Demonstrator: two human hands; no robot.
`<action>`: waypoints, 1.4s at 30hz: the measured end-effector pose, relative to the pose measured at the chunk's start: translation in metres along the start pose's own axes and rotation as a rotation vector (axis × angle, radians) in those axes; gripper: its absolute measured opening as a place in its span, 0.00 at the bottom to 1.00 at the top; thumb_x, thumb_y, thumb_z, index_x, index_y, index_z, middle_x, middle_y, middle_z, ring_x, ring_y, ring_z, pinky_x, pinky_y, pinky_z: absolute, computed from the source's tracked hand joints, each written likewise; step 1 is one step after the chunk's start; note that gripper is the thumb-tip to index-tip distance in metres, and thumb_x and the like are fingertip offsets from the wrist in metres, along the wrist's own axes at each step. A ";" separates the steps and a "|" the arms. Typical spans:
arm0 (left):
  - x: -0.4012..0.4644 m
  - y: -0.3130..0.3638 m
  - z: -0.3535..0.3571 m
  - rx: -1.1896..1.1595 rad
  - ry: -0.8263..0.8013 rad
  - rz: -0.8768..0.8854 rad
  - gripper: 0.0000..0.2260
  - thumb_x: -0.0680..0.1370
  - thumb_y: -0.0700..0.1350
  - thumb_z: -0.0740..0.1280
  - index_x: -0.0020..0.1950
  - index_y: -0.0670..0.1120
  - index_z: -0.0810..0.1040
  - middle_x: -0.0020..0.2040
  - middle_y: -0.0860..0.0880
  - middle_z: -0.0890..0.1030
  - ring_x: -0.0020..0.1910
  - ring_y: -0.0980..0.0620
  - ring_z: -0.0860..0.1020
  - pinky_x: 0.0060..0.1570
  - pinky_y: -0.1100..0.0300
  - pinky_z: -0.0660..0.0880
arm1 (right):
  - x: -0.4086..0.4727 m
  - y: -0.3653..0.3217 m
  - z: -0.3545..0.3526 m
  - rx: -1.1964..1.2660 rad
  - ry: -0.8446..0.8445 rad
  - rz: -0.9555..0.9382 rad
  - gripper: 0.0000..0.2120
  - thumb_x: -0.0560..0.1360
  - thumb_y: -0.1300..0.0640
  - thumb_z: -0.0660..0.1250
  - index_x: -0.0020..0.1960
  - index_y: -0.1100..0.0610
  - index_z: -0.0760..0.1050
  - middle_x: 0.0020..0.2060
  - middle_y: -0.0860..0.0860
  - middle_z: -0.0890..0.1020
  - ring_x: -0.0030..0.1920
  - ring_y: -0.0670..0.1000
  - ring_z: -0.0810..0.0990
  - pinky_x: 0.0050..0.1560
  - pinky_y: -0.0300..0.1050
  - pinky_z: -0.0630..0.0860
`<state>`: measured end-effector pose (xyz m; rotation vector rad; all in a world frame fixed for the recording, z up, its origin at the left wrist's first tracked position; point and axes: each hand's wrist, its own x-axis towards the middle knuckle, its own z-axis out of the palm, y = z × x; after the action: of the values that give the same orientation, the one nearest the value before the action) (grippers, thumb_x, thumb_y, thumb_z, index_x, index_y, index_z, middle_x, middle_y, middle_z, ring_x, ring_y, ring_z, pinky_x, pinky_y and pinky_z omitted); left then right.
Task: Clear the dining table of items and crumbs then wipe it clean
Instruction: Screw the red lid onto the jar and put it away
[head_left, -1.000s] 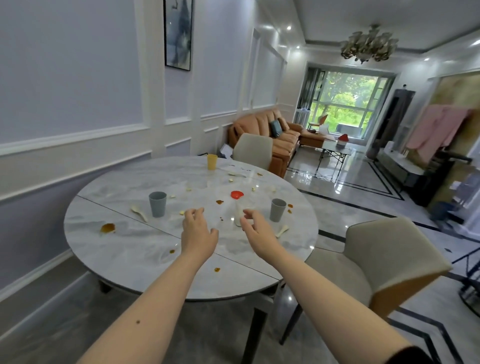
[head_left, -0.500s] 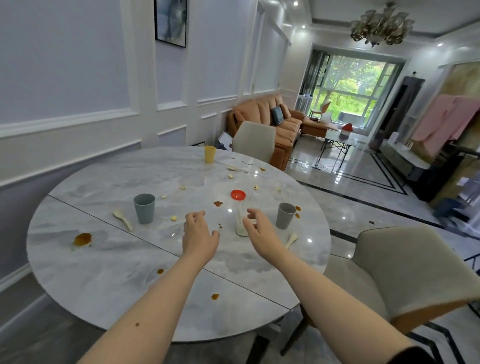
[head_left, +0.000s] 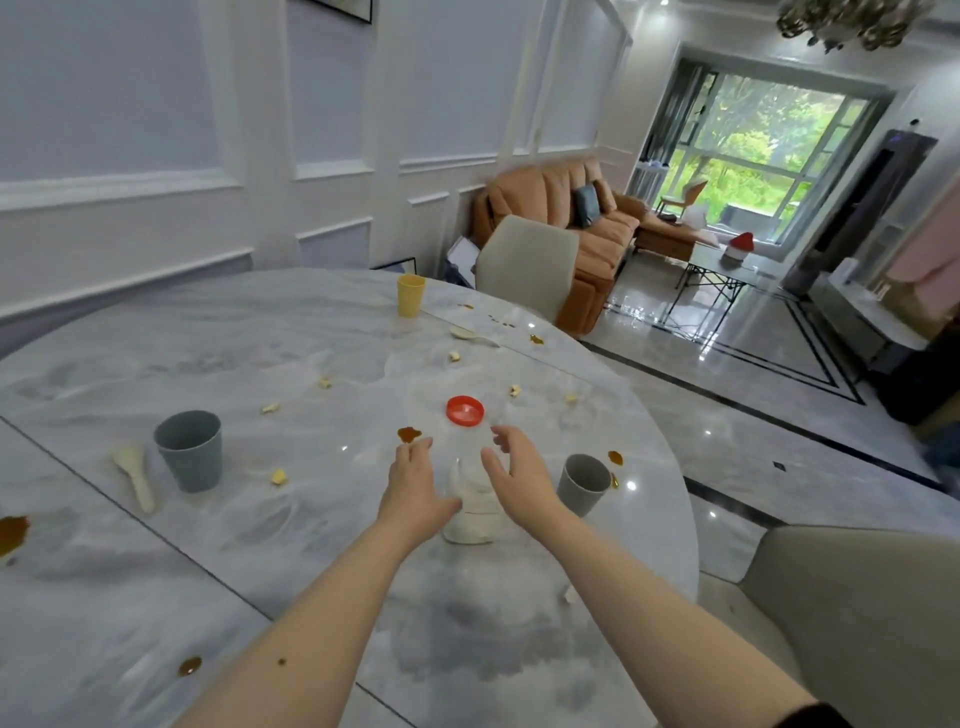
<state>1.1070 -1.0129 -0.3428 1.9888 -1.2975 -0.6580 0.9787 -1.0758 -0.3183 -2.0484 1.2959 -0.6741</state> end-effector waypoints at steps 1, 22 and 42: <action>0.014 -0.001 0.008 -0.007 -0.027 -0.014 0.43 0.69 0.47 0.75 0.75 0.45 0.53 0.74 0.46 0.56 0.72 0.47 0.61 0.68 0.55 0.63 | 0.015 0.010 0.001 -0.020 -0.008 0.001 0.20 0.80 0.52 0.59 0.70 0.55 0.64 0.65 0.50 0.72 0.65 0.49 0.70 0.65 0.43 0.68; 0.124 -0.046 0.075 -0.224 -0.201 -0.007 0.40 0.52 0.52 0.78 0.58 0.54 0.62 0.52 0.56 0.73 0.51 0.56 0.76 0.47 0.64 0.75 | 0.202 0.103 0.057 0.008 -0.205 0.043 0.16 0.79 0.59 0.59 0.66 0.60 0.70 0.63 0.56 0.74 0.64 0.54 0.72 0.64 0.44 0.66; 0.172 -0.056 0.069 -0.183 -0.031 -0.053 0.37 0.53 0.53 0.79 0.56 0.54 0.64 0.50 0.57 0.76 0.48 0.60 0.76 0.48 0.60 0.76 | 0.286 0.158 0.116 -0.830 -0.265 -0.233 0.12 0.77 0.60 0.57 0.57 0.56 0.75 0.57 0.53 0.75 0.61 0.55 0.69 0.63 0.49 0.59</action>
<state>1.1563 -1.1730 -0.4390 1.8755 -1.1621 -0.8058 1.0757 -1.3632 -0.4859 -2.8537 1.3082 0.0990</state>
